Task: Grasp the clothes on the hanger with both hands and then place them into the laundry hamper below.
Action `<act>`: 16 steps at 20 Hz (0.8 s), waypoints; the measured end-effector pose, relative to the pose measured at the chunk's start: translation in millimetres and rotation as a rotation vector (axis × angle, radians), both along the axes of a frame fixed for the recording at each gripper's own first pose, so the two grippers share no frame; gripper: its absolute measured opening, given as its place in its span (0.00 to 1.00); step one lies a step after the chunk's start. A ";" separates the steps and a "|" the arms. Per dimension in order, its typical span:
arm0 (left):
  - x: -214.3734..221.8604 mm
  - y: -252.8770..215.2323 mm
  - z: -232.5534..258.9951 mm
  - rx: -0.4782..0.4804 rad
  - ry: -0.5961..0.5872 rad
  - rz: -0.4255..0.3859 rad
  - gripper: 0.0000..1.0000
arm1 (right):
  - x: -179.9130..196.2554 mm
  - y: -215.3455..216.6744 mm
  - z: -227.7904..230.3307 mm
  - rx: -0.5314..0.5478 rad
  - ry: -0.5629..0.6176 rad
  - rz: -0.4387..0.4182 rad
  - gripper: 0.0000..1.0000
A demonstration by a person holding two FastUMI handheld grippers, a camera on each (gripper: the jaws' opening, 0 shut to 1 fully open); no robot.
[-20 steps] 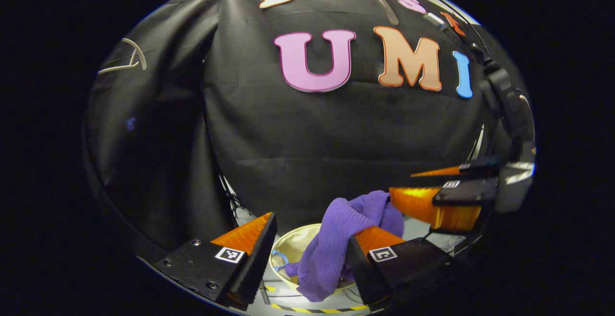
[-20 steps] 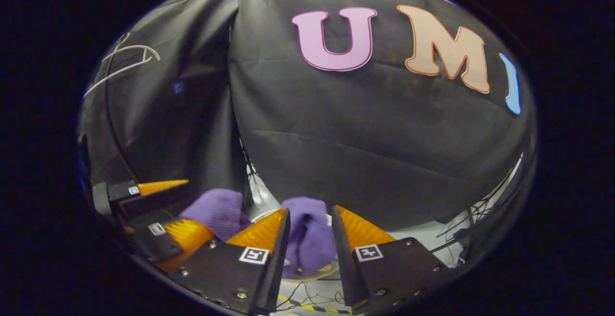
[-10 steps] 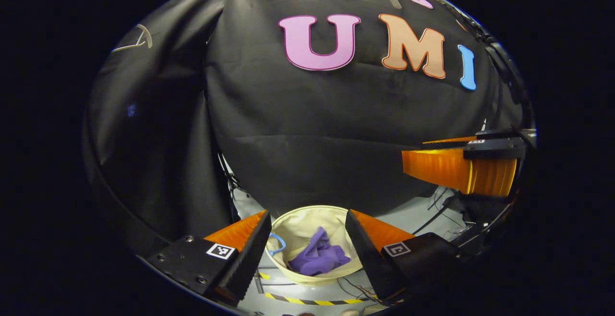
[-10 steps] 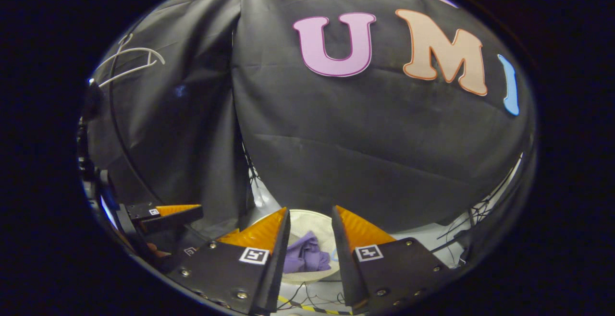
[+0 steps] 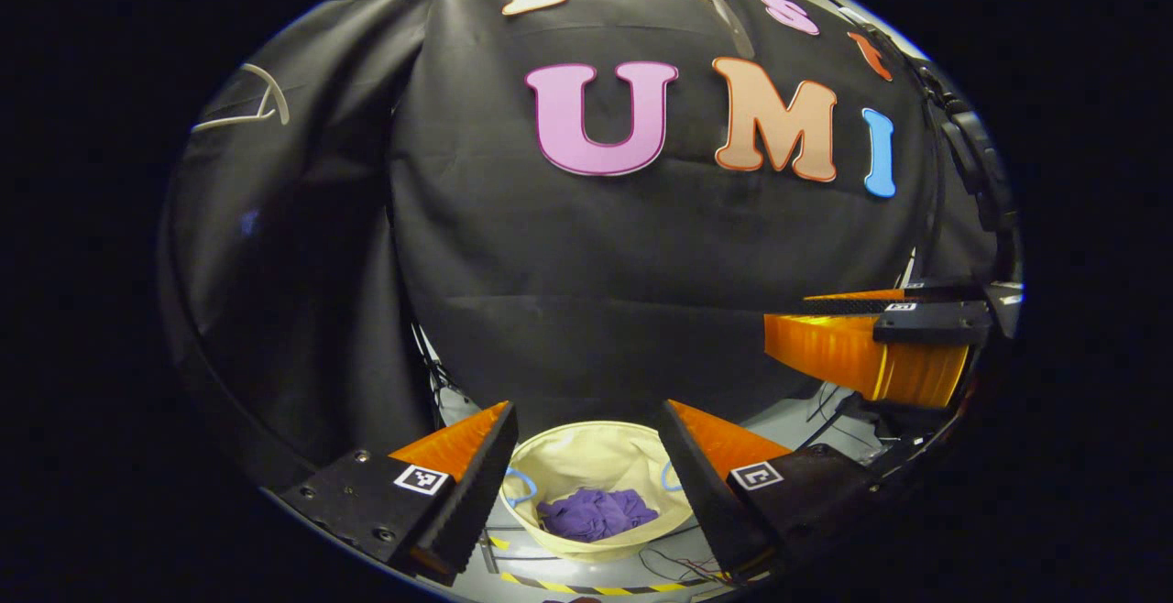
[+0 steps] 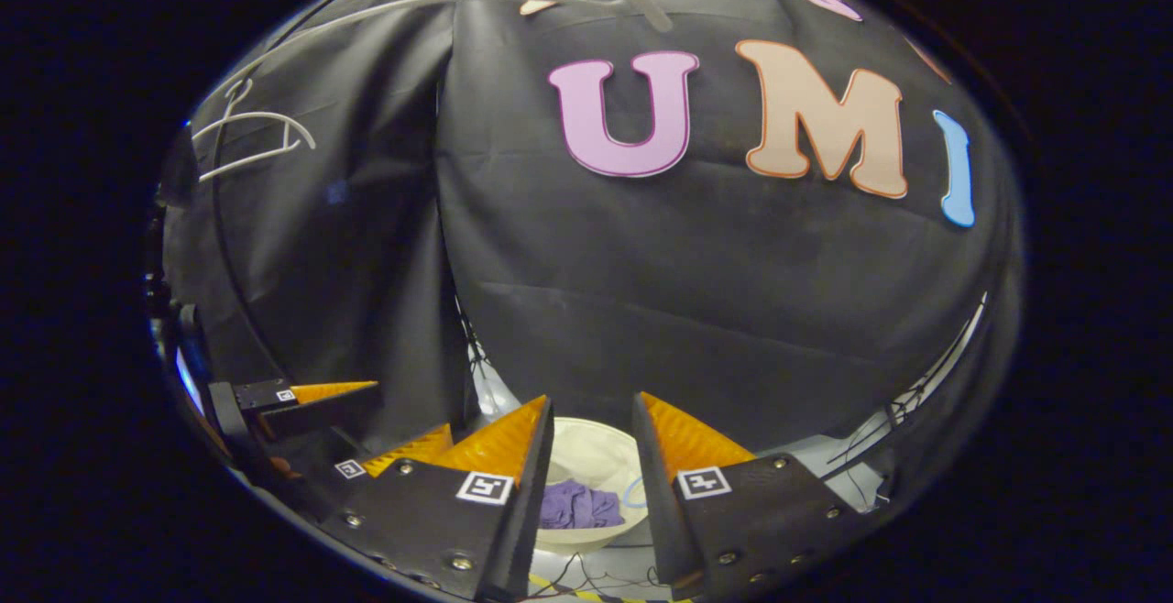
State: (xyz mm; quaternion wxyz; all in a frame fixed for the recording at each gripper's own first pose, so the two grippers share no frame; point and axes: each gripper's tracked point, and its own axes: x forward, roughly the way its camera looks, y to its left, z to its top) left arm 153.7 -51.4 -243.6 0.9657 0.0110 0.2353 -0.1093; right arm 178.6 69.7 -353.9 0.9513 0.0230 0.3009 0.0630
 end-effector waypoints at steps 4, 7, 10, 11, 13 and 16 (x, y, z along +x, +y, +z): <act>0.7 -14.5 59.3 -0.032 -0.104 -0.016 0.96 | 1.7 -10.6 42.9 0.009 -0.087 -0.030 0.51; -0.9 -23.9 108.4 -0.049 -0.187 -0.023 0.96 | -2.6 -20.2 84.4 0.004 -0.164 -0.046 0.51; -10.4 -31.3 153.9 -0.079 -0.255 -0.030 0.96 | -8.8 -29.5 125.7 0.003 -0.236 -0.060 0.51; -15.5 -32.9 169.9 -0.083 -0.271 -0.030 0.95 | -12.6 -33.0 137.8 0.001 -0.258 -0.065 0.51; -27.5 -39.6 200.8 -0.090 -0.300 -0.031 0.96 | -22.8 -39.4 165.3 0.000 -0.300 -0.073 0.51; -43.9 -50.3 243.9 -0.123 -0.342 -0.044 0.96 | -39.3 -46.9 203.1 -0.004 -0.355 -0.085 0.50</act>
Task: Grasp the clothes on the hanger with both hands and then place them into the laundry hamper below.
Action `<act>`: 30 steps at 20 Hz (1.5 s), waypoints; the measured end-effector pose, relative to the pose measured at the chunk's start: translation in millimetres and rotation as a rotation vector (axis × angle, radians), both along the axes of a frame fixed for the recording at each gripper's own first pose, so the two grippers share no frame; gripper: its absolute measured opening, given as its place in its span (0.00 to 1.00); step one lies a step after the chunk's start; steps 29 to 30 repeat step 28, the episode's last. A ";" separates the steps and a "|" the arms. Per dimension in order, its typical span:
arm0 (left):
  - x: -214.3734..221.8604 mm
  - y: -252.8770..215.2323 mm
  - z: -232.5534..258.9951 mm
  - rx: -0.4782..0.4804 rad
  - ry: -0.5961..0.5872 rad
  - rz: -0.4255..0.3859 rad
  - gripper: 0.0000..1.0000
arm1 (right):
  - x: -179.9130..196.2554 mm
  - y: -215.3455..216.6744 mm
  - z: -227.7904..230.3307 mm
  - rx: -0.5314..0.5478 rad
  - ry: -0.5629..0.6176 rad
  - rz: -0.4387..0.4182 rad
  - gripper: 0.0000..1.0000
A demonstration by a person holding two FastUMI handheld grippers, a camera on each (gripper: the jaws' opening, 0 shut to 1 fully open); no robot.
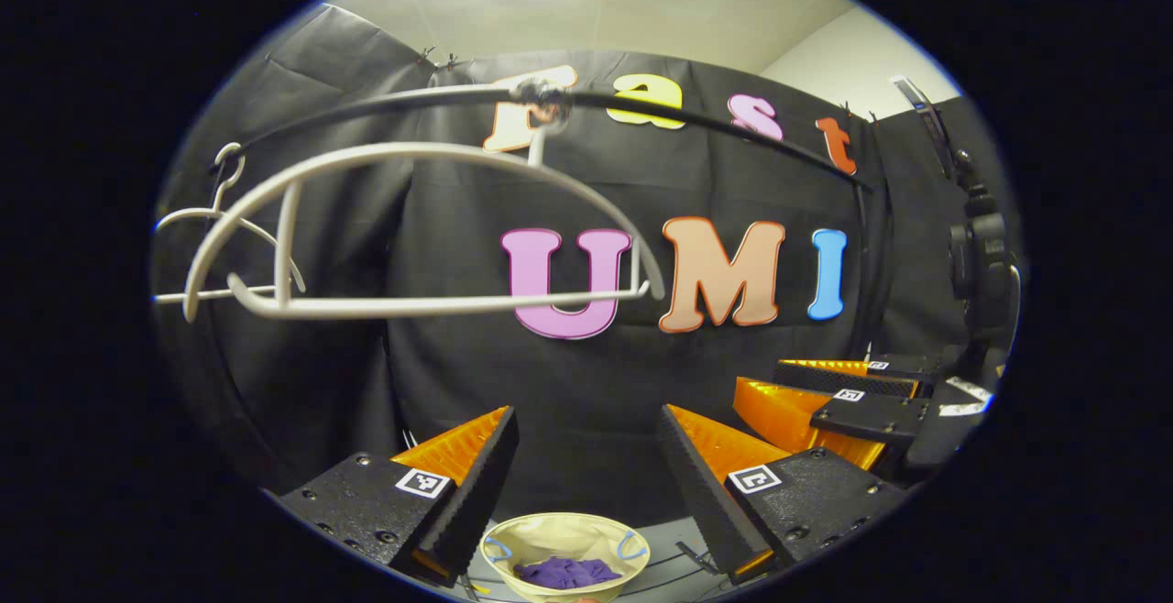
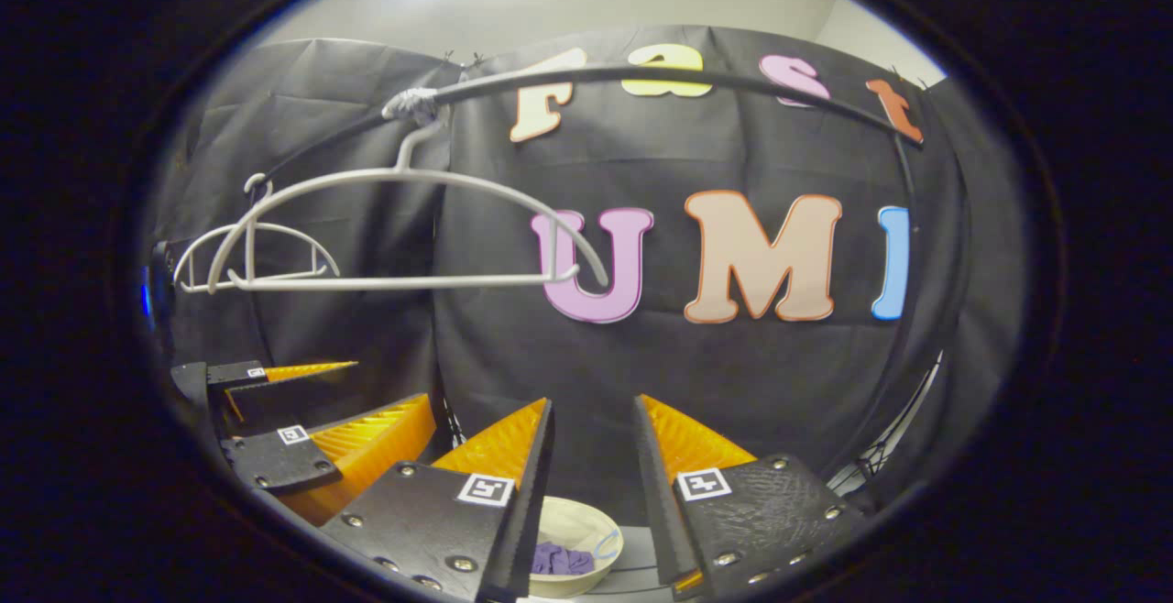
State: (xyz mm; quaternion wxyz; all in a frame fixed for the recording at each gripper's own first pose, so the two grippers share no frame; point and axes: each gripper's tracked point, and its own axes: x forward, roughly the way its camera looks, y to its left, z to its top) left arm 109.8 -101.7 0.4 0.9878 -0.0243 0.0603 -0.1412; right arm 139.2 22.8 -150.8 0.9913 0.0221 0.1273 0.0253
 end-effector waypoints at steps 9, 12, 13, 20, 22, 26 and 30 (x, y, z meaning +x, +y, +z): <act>-37.9 3.6 94.3 -0.013 -0.070 -0.009 0.95 | -44.0 -8.7 118.8 0.026 -0.145 -0.018 0.50; -44.8 0.3 110.5 -0.021 -0.093 -0.014 0.94 | -56.2 -11.6 140.5 0.026 -0.172 -0.015 0.50; -47.4 1.7 114.1 -0.025 -0.093 -0.017 0.93 | -61.3 -13.2 147.2 0.025 -0.184 -0.018 0.50; -63.4 -8.7 147.0 -0.040 -0.137 -0.047 0.92 | -78.8 -36.5 166.2 0.006 -0.207 -0.058 0.50; -64.3 -16.0 150.7 -0.026 -0.153 -0.059 0.93 | -81.8 -43.6 168.4 0.009 -0.210 -0.070 0.50; -64.3 -30.6 152.7 -0.031 -0.164 -0.090 0.92 | -89.0 -60.6 166.7 -0.001 -0.204 -0.099 0.56; -64.2 -40.0 153.7 -0.035 -0.165 -0.107 0.92 | -91.4 -67.1 165.2 0.001 -0.200 -0.109 0.44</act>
